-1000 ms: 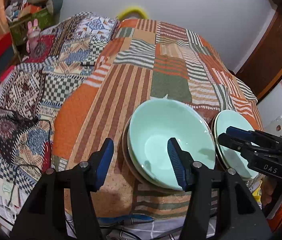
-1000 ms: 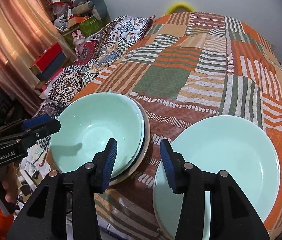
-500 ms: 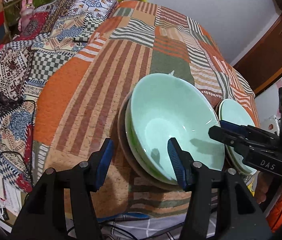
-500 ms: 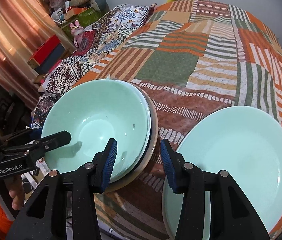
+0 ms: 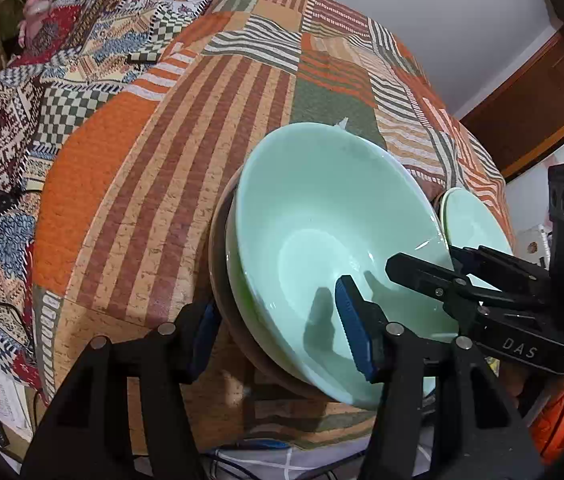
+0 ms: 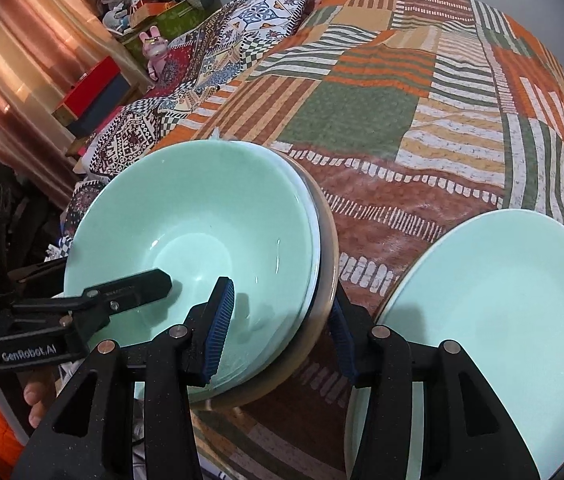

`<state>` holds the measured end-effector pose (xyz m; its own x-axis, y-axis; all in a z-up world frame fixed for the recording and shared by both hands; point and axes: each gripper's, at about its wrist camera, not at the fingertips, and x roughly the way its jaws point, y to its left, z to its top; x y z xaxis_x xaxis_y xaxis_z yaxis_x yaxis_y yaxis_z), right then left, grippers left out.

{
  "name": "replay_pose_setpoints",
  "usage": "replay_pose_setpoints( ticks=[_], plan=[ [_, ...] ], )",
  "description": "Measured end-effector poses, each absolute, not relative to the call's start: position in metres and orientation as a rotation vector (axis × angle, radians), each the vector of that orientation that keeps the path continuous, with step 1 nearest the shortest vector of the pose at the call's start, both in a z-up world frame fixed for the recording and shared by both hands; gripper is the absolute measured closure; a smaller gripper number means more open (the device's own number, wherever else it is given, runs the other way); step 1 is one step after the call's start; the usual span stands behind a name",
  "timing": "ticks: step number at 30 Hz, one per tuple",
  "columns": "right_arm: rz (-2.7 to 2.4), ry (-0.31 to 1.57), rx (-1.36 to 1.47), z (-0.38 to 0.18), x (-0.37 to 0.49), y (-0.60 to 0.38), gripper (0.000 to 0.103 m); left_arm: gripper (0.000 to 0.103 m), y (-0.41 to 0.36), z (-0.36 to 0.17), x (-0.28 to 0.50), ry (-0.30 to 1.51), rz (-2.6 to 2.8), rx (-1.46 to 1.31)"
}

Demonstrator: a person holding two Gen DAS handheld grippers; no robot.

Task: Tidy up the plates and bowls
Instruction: 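Close both tools on the rim of the nested bowl stack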

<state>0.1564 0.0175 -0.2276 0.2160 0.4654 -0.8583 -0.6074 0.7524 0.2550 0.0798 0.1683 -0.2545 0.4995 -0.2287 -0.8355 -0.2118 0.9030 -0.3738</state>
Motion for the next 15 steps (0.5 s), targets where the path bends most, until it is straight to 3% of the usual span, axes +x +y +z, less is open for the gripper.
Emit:
replay_pose_setpoints(
  ticks=[15],
  plan=[
    [0.708,1.125,-0.119,-0.2229,0.1573,0.0145,0.066,0.049,0.1680,-0.2502,0.0721,1.049,0.052,-0.507]
  ],
)
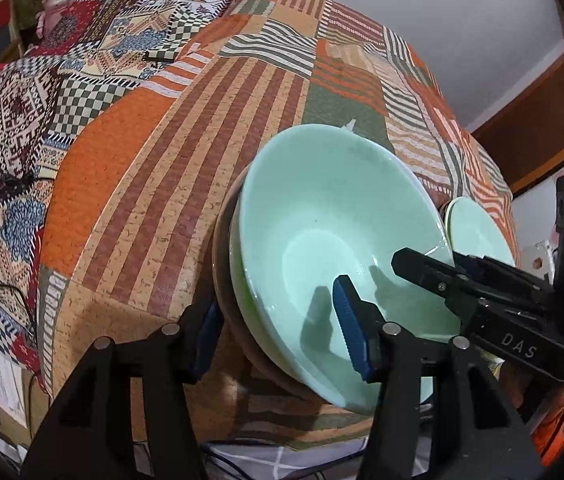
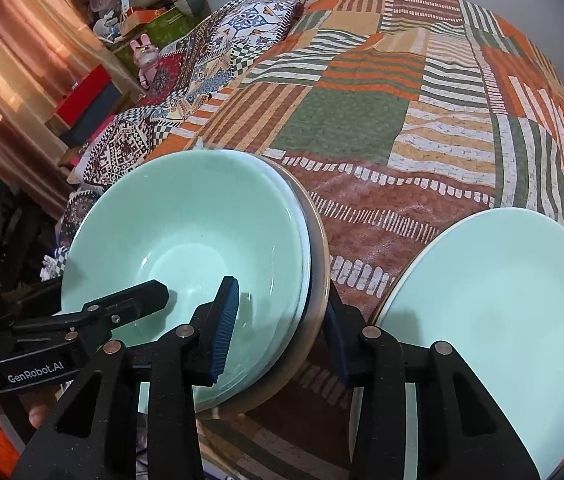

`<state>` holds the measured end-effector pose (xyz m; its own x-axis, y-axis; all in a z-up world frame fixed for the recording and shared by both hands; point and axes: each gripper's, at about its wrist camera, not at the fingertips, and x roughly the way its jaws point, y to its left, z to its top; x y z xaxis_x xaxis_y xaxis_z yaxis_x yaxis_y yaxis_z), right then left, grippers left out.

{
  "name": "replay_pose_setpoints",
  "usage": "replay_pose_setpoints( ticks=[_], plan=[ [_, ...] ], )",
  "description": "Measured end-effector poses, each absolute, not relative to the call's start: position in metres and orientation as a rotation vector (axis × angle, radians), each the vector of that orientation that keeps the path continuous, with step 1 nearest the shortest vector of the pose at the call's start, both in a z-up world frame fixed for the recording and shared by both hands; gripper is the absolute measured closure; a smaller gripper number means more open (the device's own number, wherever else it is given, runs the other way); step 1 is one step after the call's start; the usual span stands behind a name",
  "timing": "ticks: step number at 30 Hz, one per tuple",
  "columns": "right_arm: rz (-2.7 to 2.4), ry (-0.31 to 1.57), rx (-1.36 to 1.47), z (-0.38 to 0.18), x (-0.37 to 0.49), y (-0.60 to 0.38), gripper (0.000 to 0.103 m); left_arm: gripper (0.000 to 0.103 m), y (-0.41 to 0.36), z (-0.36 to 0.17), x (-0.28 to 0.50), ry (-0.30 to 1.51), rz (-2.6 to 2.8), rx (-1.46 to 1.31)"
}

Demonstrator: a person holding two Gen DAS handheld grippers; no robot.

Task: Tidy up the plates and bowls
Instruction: 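Lift the nested bowls with both tools and lower them onto the plate stack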

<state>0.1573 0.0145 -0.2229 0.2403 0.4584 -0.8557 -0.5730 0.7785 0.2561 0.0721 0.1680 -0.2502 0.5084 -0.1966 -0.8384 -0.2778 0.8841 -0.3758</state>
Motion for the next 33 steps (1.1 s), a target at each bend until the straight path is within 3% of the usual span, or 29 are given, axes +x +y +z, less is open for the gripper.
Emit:
replay_pose_setpoints(
  ticks=[13,33],
  plan=[
    [0.707,1.122,-0.092,-0.216,0.151,0.009,0.068,0.052,0.164,-0.238,0.064,1.023,0.087,-0.511],
    [0.659,0.985,-0.015,-0.165,0.144,-0.039,0.068,0.052,0.118,-0.174,0.074,0.921,0.010,-0.392]
  ],
)
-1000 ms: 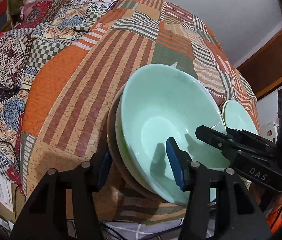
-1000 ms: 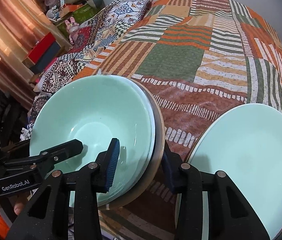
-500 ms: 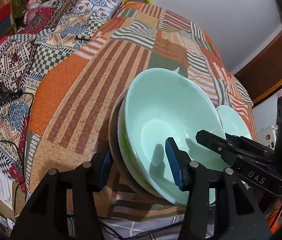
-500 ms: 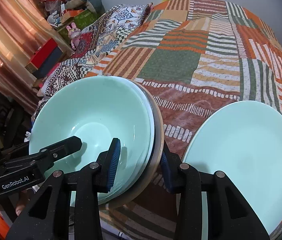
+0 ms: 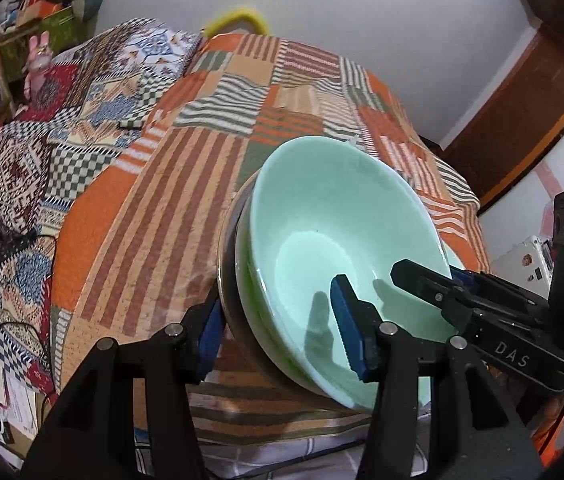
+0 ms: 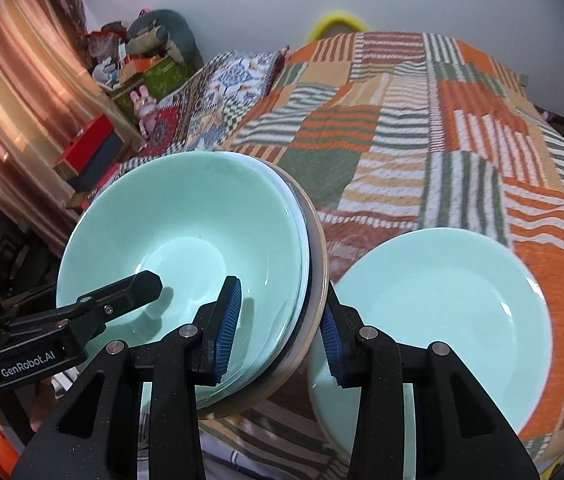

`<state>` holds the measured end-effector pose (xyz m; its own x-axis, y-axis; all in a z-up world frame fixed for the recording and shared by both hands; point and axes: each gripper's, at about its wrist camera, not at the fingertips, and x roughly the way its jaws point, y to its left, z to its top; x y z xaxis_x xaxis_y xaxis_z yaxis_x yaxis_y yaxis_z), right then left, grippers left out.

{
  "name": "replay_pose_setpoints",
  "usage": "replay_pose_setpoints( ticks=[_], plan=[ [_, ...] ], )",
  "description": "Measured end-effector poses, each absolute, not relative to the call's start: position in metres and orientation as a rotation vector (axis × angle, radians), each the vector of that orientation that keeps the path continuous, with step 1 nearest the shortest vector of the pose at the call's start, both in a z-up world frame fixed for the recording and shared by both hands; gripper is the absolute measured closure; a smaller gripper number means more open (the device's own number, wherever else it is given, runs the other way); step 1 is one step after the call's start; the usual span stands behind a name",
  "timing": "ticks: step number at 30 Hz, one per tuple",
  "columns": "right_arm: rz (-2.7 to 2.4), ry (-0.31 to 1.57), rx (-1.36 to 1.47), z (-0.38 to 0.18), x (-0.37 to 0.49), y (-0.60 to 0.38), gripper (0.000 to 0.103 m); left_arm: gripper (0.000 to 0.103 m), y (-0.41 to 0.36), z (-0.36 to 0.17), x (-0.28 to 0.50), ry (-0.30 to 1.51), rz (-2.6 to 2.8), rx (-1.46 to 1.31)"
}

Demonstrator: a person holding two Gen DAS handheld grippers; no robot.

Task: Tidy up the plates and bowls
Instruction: 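Lift the nested bowls with both tools and lower them onto the plate stack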

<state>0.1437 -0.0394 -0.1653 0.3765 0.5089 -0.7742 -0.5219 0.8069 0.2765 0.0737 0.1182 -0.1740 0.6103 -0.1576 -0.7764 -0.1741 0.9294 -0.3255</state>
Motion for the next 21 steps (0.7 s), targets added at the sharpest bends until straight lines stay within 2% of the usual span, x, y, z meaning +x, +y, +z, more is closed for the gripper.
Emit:
replay_pose_setpoints(
  ticks=[13,21],
  plan=[
    [0.597,0.937,0.048,-0.151,0.139,-0.087,0.068,0.052,0.075,-0.152,0.086,0.891,-0.072,-0.326],
    [0.548,0.918,0.091,-0.146,0.137,-0.119,0.068,0.057,0.048,-0.147,0.098,0.892,-0.128,-0.294]
  ],
)
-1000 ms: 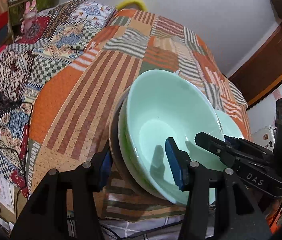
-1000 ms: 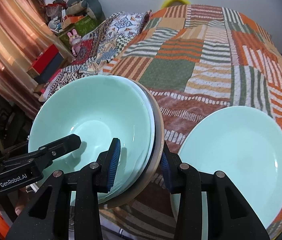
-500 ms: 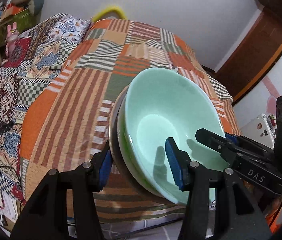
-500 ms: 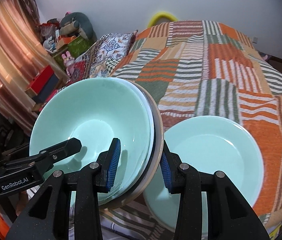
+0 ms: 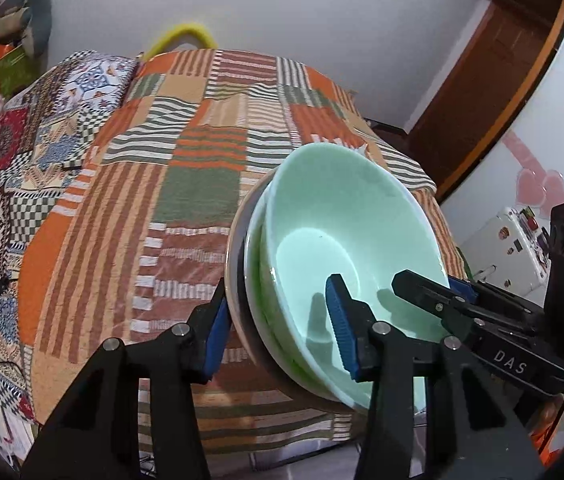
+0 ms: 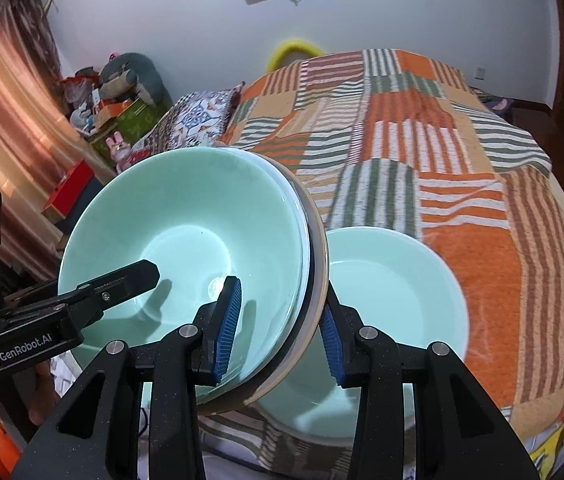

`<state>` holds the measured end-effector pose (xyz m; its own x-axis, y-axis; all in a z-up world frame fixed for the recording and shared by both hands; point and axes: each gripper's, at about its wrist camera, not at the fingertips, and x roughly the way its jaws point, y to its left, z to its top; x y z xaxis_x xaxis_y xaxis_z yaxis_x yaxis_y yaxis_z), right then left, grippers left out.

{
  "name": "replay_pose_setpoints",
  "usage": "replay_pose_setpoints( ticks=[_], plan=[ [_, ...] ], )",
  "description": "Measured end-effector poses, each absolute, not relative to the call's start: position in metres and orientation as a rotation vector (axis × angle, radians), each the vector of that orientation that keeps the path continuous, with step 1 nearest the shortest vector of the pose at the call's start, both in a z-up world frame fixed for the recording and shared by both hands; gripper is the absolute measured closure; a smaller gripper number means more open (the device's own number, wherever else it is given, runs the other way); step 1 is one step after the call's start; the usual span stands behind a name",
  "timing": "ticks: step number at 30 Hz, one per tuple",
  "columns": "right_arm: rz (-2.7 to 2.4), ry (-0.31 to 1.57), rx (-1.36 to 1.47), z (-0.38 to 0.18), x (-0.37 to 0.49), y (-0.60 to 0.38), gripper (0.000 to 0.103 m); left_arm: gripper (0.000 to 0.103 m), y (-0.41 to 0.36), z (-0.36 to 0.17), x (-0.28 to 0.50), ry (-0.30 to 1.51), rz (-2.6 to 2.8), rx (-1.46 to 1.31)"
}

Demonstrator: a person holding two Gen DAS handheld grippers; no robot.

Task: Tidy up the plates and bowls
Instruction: 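Lift the nested bowls with both tools and lower them onto the plate stack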

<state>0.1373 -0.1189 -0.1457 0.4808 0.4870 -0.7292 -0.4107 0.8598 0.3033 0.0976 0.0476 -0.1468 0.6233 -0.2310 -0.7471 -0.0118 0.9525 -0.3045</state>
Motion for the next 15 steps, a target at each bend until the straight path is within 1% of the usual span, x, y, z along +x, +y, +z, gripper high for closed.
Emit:
replay_pose_setpoints(
  ticks=[15],
  plan=[
    [0.440,0.929,0.155,-0.151,0.134,-0.175,0.068,0.062,-0.007,-0.161,0.122,0.958,-0.232,-0.229]
  ],
)
